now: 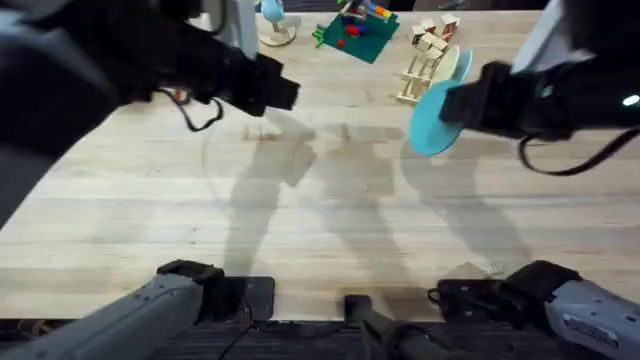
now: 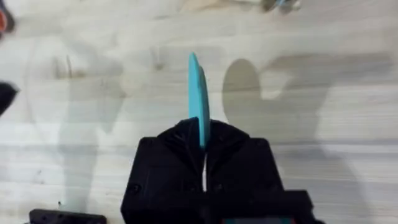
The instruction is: Pick up the plates from the table one by one and place each into a slot on the dish rack.
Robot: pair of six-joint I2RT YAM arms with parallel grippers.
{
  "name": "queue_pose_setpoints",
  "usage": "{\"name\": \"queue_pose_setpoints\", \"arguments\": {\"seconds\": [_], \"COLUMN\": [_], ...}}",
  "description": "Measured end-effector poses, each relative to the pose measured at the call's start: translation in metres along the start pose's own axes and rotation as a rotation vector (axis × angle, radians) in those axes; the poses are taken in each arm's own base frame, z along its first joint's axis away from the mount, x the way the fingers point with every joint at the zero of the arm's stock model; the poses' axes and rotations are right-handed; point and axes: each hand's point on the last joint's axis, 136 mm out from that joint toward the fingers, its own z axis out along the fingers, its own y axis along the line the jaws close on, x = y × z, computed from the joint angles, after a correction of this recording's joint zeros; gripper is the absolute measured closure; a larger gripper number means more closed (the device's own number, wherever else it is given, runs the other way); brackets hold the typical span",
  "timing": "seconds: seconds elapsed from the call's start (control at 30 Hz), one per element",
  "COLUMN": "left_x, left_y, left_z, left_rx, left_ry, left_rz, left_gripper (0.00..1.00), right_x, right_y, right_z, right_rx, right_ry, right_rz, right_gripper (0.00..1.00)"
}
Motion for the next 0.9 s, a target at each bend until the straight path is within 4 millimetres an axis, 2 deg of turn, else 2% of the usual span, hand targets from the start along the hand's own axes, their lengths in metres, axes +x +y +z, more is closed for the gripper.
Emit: {"name": "queue_pose_setpoints", "arguments": {"seconds": [0.1, 0.27, 0.3, 0.33, 0.4, 0.43, 0.53, 0.57, 0.63, 0.9], "left_x": [-0.006, -0.01, -0.01, -0.01, -0.01, -0.01, -0.01, -0.01, -0.01, -0.01], "left_y": [0.006, 0.011, 0.012, 0.012, 0.013, 0.015, 0.016, 0.016, 0.016, 0.016], "left_z": [-0.023, -0.048, -0.051, -0.052, -0.053, -0.053, -0.053, -0.054, -0.054, -0.054], "left_rx": [-0.096, -0.187, -0.199, -0.204, -0.213, -0.22, -0.227, -0.228, -0.228, -0.228], "left_ry": [-0.059, -0.121, -0.127, -0.13, -0.133, -0.131, -0.129, -0.13, -0.129, -0.13], "left_rz": [0.014, 0.027, 0.029, 0.029, 0.026, 0.025, 0.022, 0.017, 0.018, 0.018], "left_gripper": [0.96, 0.96, 0.951, 0.9, 0.727, 0.6, 0.125, 0.039, 0.008, 0.007], "right_x": [-0.013, -0.033, -0.037, -0.041, -0.048, -0.053, -0.069, -0.074, -0.083, -0.112], "right_y": [-0.006, -0.008, -0.008, -0.008, -0.007, -0.006, 0.001, 0.003, 0.007, 0.017], "right_z": [-0.016, -0.03, -0.032, -0.033, -0.034, -0.034, -0.034, -0.033, -0.033, -0.035], "right_rx": [0.031, 0.085, 0.105, 0.122, 0.15, 0.159, 0.173, 0.177, 0.186, 0.224], "right_ry": [-0.023, -0.014, -0.006, 0.001, 0.015, 0.019, 0.016, 0.015, 0.01, 0.0], "right_rz": [0.003, -0.013, -0.019, -0.025, -0.035, -0.038, -0.051, -0.054, -0.059, -0.068], "right_gripper": [0.968, 0.968, 0.968, 0.968, 0.968, 0.968, 0.968, 0.968, 0.968, 0.969]}}
